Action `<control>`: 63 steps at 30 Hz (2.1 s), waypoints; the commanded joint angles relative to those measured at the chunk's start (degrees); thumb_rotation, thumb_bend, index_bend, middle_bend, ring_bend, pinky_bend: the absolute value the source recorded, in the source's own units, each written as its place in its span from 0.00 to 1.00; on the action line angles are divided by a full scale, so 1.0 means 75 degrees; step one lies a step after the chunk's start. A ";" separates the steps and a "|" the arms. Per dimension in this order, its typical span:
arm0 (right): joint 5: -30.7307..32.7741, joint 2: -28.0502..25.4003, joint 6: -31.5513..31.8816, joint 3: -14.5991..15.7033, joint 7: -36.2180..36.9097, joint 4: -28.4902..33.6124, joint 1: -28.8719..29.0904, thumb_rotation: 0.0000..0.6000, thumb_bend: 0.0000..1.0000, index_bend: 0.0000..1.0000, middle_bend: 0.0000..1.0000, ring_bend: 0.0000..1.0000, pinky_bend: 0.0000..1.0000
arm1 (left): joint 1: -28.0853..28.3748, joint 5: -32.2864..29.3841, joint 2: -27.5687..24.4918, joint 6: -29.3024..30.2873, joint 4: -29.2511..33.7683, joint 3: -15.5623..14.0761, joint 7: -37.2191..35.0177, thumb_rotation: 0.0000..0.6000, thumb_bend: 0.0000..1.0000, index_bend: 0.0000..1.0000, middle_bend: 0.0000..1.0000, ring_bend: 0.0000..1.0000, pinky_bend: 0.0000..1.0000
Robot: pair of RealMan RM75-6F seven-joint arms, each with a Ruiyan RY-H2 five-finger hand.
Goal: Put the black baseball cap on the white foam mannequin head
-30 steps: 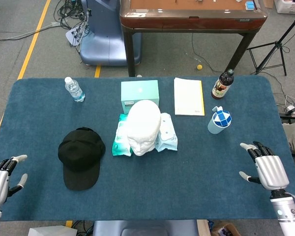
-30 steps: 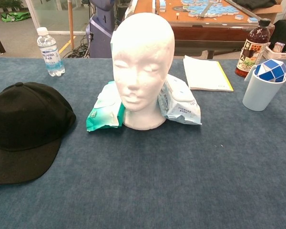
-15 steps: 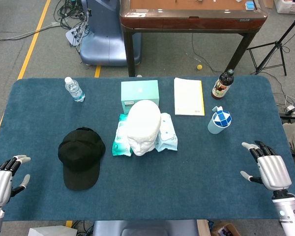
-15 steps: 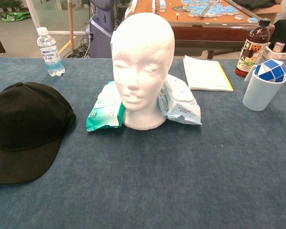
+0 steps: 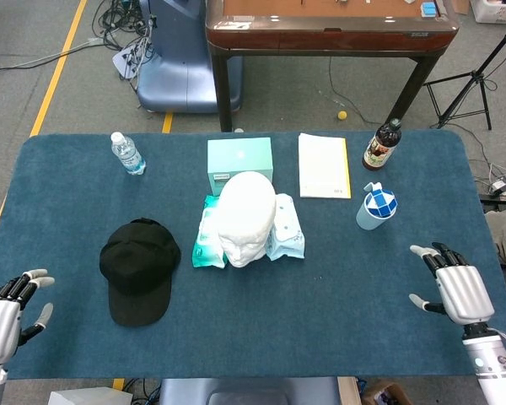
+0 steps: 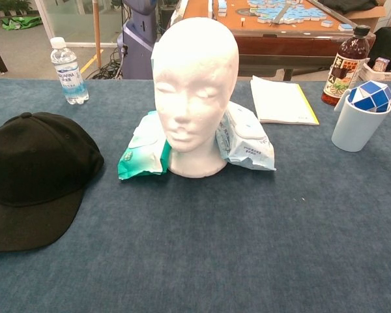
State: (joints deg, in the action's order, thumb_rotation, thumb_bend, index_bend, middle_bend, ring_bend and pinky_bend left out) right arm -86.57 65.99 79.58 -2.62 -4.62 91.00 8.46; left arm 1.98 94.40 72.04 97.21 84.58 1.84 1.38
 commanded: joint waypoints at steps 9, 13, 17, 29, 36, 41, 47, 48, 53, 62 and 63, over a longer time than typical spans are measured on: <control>-0.0108 -0.0203 0.0233 -0.0012 0.0494 -0.0020 -0.0080 1.00 0.00 0.22 0.29 0.16 0.24 | 0.0079 0.0903 0.0336 0.0042 0.0450 -0.0323 0.0890 1.00 0.17 0.51 0.53 0.40 0.55; -0.0120 -0.0263 0.0314 -0.0027 0.0648 -0.0020 -0.0116 1.00 0.00 0.22 0.29 0.16 0.24 | 0.0208 0.1029 0.0557 -0.0248 0.0453 -0.0415 0.1039 1.00 0.08 0.59 0.66 0.43 0.56; -0.0216 -0.0308 0.0471 -0.0026 0.0774 -0.0003 -0.0168 1.00 0.00 0.22 0.29 0.16 0.24 | 0.0345 0.1060 0.0765 -0.0620 0.0405 -0.0504 0.1205 1.00 0.04 0.62 0.71 0.44 0.56; -0.0232 -0.0410 0.0534 -0.0038 0.1066 -0.0042 -0.0209 1.00 0.00 0.22 0.29 0.16 0.24 | 0.0563 0.0823 0.1253 -0.1264 0.0219 -0.0533 0.1638 1.00 0.02 0.64 0.76 0.45 0.56; -0.0203 -0.0431 0.0528 -0.0060 0.1136 -0.0060 -0.0209 1.00 0.00 0.22 0.29 0.16 0.24 | 0.0631 0.0658 0.1429 -0.1483 0.0016 -0.0558 0.1614 1.00 0.02 0.64 0.77 0.45 0.56; -0.0190 -0.0442 0.0524 -0.0068 0.1162 -0.0062 -0.0212 1.00 0.00 0.22 0.29 0.16 0.24 | 0.0638 0.0542 0.1549 -0.1586 -0.0160 -0.0597 0.1580 1.00 0.02 0.65 0.77 0.46 0.56; -0.0166 -0.0451 0.0514 -0.0083 0.1205 -0.0070 -0.0210 1.00 0.00 0.22 0.29 0.16 0.24 | 0.0642 0.0424 0.1659 -0.1670 -0.0317 -0.0629 0.1527 1.00 0.02 0.65 0.78 0.46 0.56; -0.0159 -0.0451 0.0509 -0.0086 0.1206 -0.0070 -0.0209 1.00 0.00 0.22 0.29 0.16 0.24 | 0.0644 0.0398 0.1685 -0.1682 -0.0360 -0.0624 0.1516 1.00 0.02 0.65 0.78 0.46 0.56; -0.0159 -0.0461 0.0487 -0.0084 0.1227 -0.0074 -0.0203 1.00 0.00 0.22 0.29 0.16 0.24 | 0.0650 0.0321 0.1896 -0.1701 -0.0762 -0.0610 0.1476 1.00 0.02 0.65 0.78 0.46 0.56; -0.0167 -0.0479 0.0491 -0.0085 0.1284 -0.0081 -0.0206 1.00 0.00 0.22 0.29 0.16 0.24 | 0.0646 0.0011 0.2185 -0.1916 -0.1372 -0.0632 0.1087 1.00 0.02 0.66 0.78 0.47 0.56; -0.0161 -0.0478 0.0489 -0.0089 0.1289 -0.0080 -0.0205 1.00 0.00 0.22 0.29 0.16 0.24 | 0.0650 -0.0003 0.2203 -0.1933 -0.1400 -0.0637 0.1057 1.00 0.02 0.66 0.78 0.47 0.56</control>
State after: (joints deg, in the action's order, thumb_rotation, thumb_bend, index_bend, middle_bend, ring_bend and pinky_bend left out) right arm -87.78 62.40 83.25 -3.29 5.04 90.40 6.91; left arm 6.84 94.55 88.38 82.88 74.25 -2.91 9.50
